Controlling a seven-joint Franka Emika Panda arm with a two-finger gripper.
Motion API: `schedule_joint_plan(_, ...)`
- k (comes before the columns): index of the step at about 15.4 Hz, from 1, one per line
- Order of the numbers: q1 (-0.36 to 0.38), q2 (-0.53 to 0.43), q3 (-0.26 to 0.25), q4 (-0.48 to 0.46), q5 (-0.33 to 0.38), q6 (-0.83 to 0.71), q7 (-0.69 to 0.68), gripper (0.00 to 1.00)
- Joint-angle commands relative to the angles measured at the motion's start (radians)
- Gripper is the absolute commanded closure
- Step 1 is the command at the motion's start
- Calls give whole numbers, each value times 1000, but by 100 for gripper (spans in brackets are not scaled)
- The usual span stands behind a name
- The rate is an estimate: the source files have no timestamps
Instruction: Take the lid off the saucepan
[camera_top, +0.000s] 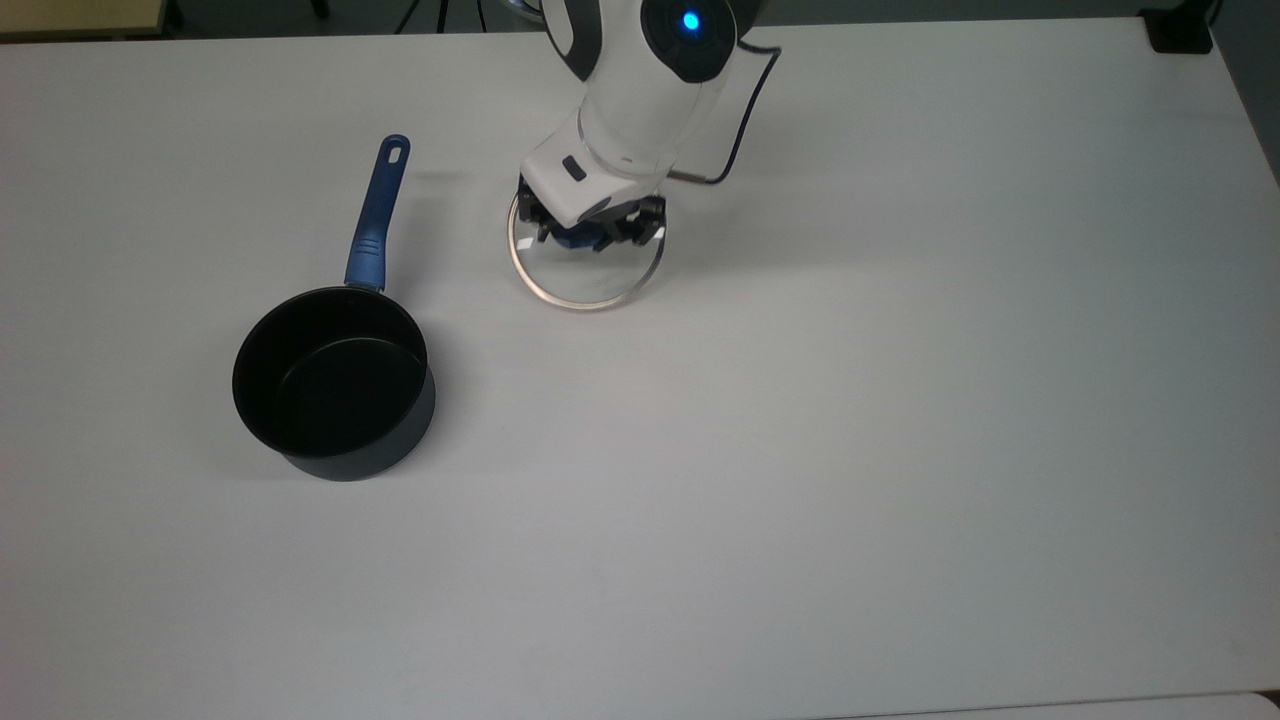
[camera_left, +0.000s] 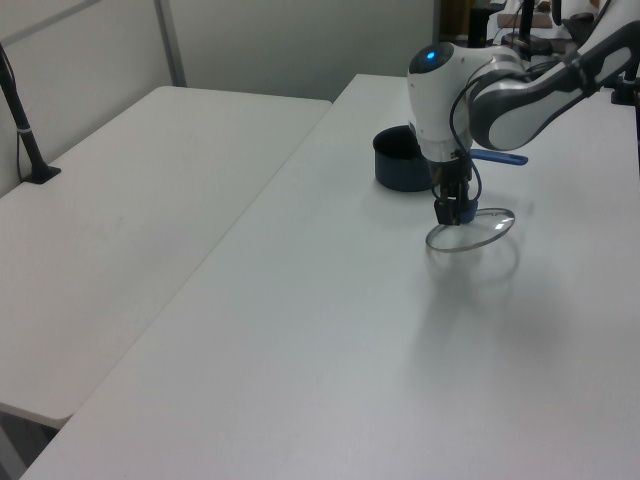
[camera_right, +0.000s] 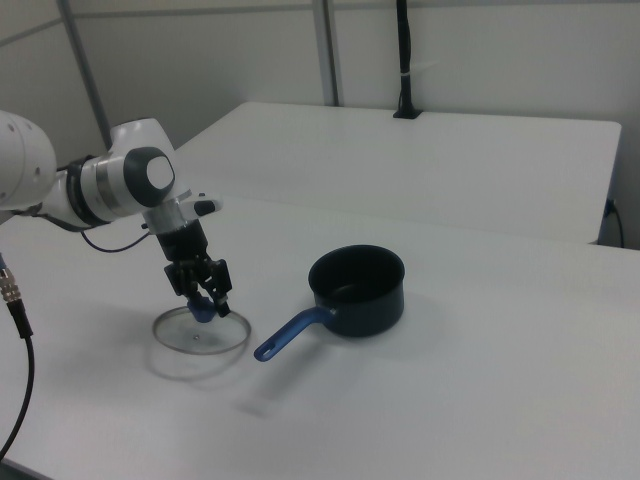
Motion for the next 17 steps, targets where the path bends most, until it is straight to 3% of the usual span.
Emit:
schedule_joint_plan(1, -1, 38, -2, -15, -88, 68, 120, 68)
schedule_joint_plan(3, -4, 26, -1, -6, -82, 57, 126, 20)
schedule_joint_plan(4, 4, 20, -1, 6, -82, 51, 126, 0)
schedule_joint_plan(7, 4, 7, 2, 87, -76, -22, 126, 0)
schedule_joint_plan(9, 2, -2, 2, 204, -14, -136, 113, 0)
schedule_joint_plan(13, -15, -92, -14, 328, 99, -326, 73, 0)
schedule_joint_plan(16, -24, -187, -89, 366, 203, -437, 25, 0)
schedule_joint_plan(17, -13, -233, -155, 364, 266, -437, 19, 0)
